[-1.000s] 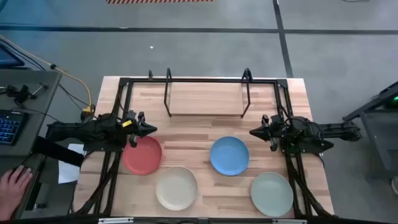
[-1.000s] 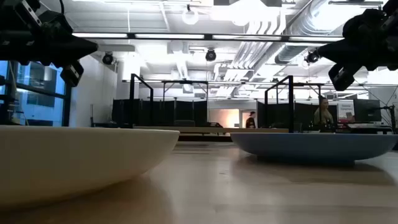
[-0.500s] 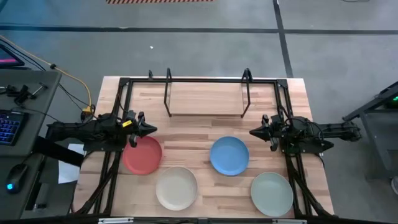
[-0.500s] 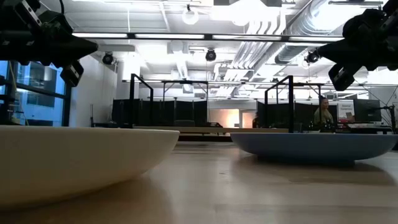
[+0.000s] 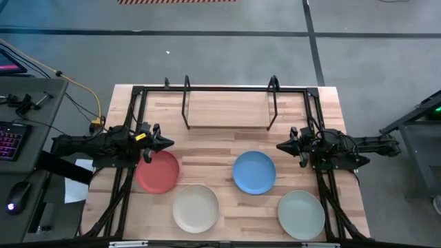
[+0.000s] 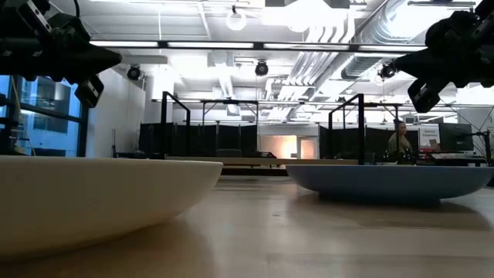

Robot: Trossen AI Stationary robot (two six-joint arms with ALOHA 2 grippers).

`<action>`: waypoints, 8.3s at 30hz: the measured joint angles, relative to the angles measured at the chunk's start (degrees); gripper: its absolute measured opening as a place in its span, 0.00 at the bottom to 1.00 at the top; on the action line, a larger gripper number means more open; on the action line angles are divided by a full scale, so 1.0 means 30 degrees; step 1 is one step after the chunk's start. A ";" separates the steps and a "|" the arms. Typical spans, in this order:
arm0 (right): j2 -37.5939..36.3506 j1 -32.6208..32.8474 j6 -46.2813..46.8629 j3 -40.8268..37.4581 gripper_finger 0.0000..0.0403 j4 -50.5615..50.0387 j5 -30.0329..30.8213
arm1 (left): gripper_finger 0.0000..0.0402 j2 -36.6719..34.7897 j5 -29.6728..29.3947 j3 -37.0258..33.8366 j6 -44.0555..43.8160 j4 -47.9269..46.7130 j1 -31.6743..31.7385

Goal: Place and stack plates onto a shelf

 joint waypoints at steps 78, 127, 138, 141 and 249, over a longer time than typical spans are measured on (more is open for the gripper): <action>0.8862 0.1275 1.0555 0.9635 0.22 -0.2654 0.5284 | 0.00 0.0000 0.0004 0.0004 -0.0004 -0.0006 0.0006; 2.3069 0.2801 1.8294 1.2055 0.01 -0.9887 -0.1034 | 0.00 0.0000 0.0003 0.0006 0.0002 -0.0006 0.0000; 2.0989 0.0074 1.8109 1.4353 0.00 -0.9044 0.5643 | 0.00 0.0000 0.0004 0.0006 0.0002 -0.0005 0.0006; 2.1042 -0.0064 2.0606 1.3339 0.00 -0.7786 0.8659 | 0.00 0.0000 0.0004 -0.0002 0.0002 -0.0006 0.0002; 1.6894 0.3035 -0.1528 0.9990 0.02 0.3803 0.5085 | 0.00 0.0000 -0.0345 0.0006 -0.0530 0.0300 0.0000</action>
